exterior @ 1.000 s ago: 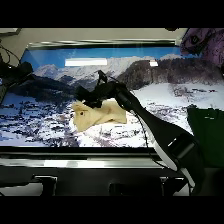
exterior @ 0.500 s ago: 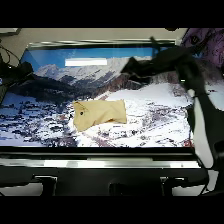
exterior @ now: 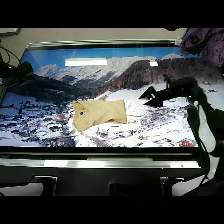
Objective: Fold the clothes and pants, and hang the long-sleeved shirts on hangers.
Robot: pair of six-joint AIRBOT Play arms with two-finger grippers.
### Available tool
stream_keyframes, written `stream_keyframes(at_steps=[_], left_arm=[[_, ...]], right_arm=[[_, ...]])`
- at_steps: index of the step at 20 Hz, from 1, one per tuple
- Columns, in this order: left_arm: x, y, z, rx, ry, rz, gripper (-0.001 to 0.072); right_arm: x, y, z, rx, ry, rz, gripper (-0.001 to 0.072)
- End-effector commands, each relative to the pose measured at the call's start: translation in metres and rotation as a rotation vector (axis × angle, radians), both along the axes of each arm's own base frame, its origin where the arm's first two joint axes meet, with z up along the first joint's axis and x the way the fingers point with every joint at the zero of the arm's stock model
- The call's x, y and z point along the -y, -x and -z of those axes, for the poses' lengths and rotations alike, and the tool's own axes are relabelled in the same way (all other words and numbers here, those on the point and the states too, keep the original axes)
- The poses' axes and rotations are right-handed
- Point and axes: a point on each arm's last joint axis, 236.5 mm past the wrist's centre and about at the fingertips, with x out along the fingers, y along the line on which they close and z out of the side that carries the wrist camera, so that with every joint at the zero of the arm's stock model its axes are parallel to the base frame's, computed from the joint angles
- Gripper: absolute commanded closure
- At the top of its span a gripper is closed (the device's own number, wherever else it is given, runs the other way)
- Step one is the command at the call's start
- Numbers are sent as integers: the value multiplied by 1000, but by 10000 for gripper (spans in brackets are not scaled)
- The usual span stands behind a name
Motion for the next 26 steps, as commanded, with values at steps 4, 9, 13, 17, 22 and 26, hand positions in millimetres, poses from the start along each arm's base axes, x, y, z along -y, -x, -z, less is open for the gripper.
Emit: stream_keyframes(at_steps=[4, 9, 13, 17, 22, 26], left_arm=[[0, 0, 0, 0, 0, 0, 687], [0, 0, 1, -1, 0, -1, 687], [0, 0, 1, -2, 0, 0, 687], [0, 0, 1, -1, 0, 0, 687], [0, 0, 1, -2, 0, 0, 687], [0, 0, 1, -1, 0, 0, 687]], right_arm=[[-84, 10, 56, -2, -51, -78, 182], [-110, 14, 61, 5, -24, -87, 301], [-115, 14, 54, 14, -39, -89, 680], [-71, -30, -12, 82, -50, 8, 685], [33, -88, -93, 200, -3, 210, 685], [124, -111, -127, 256, 94, 399, 685]])
